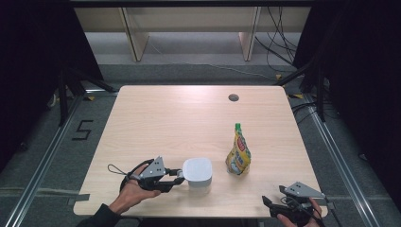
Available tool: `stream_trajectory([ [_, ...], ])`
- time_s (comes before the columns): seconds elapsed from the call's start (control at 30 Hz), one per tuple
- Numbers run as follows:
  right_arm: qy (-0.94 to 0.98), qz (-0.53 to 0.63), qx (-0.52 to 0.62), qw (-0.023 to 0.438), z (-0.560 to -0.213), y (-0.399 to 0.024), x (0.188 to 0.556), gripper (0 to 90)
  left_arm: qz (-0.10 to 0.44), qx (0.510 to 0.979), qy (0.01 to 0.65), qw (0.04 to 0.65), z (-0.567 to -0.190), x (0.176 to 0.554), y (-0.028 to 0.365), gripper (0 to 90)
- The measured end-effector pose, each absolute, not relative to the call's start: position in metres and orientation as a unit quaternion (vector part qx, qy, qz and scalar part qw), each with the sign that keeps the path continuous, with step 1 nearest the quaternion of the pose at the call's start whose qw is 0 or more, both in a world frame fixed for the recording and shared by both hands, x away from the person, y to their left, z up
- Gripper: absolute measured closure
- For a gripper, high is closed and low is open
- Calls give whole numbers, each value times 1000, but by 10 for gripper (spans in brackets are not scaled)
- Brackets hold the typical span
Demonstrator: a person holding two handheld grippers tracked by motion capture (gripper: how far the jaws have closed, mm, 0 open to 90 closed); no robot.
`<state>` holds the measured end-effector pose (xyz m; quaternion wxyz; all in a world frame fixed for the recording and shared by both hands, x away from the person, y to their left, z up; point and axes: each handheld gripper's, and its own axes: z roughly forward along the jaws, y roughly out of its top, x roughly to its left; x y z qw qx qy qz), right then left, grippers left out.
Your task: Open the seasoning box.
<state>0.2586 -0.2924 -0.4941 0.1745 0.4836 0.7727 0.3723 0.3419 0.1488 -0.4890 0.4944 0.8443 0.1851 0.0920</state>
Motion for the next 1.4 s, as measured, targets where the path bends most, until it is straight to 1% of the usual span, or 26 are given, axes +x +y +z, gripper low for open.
stream_trajectory([
  [0.07,773,371,480,185,-493,-293,258,244,91,845,188,493,-488,339,150,583],
  [0.13,770,369,488,181,-493,-291,256,244,91,848,188,487,-486,337,151,527],
  [0.23,767,370,493,177,-493,-290,255,244,96,843,206,488,-484,334,154,477],
  [0.27,767,367,501,165,-492,-290,254,244,94,840,211,491,-482,333,155,466],
  [0.3,775,371,479,182,-493,-292,257,244,94,834,218,497,-477,331,160,462],
  [0.37,773,370,484,177,-492,-291,256,244,102,833,218,498,-474,330,163,469],
  [0.4,768,373,493,167,-493,-288,255,246,98,828,221,506,-471,329,164,492],
  [0.43,777,367,477,181,-492,-290,257,248,93,824,227,511,-469,327,165,511],
  [0.47,779,369,477,173,-493,-289,257,248,94,823,226,512,-467,326,167,545],
  [0.53,772,374,485,170,-493,-286,256,248,101,818,224,520,-463,324,169,635],
  [0.6,776,375,475,178,-494,-288,257,235,104,813,233,524,-460,322,168,712],
  [0.63,773,376,476,184,-493,-289,257,236,104,809,235,528,-459,321,167,765],
  [0.67,773,376,476,184,-493,-289,257,236,112,812,234,523,-457,320,167,765],
  [0.7,770,375,483,181,-493,-288,256,236,115,809,244,522,-456,319,166,814],
  [0.73,770,375,483,181,-493,-288,256,236,118,808,242,524,-454,320,166,814],
  [0.8,769,375,489,171,-492,-285,254,240,121,806,247,524,-449,320,165,856],
  [0.83,765,376,496,163,-492,-284,253,240,117,806,251,523,-446,320,163,868],
  [0.87,779,369,472,187,-491,-286,256,242,112,804,249,528,-445,321,162,880],
  [0.9,775,379,476,171,-493,-284,256,246,113,803,248,530,-443,321,160,887],
  [0.97,780,377,468,174,-493,-284,256,249,114,810,241,523,-438,321,155,888],
  [1.03,771,374,489,160,-492,-281,253,254,115,811,239,522,-435,321,153,889],
  [1.1,775,376,480,167,-493,-282,254,255,117,811,231,524,-433,323,150,890],
  [1.13,774,376,481,170,-493,-282,254,256,115,809,238,525,-431,323,149,890],
  [1.3,780,377,469,172,-494,-284,256,263,111,809,243,524,-429,329,141,890],
  [1.33,780,377,472,165,-494,-284,256,264,110,809,234,527,-430,331,140,889],
  [1.4,780,377,471,165,-494,-284,257,267,108,809,237,527,-430,332,137,890],
])
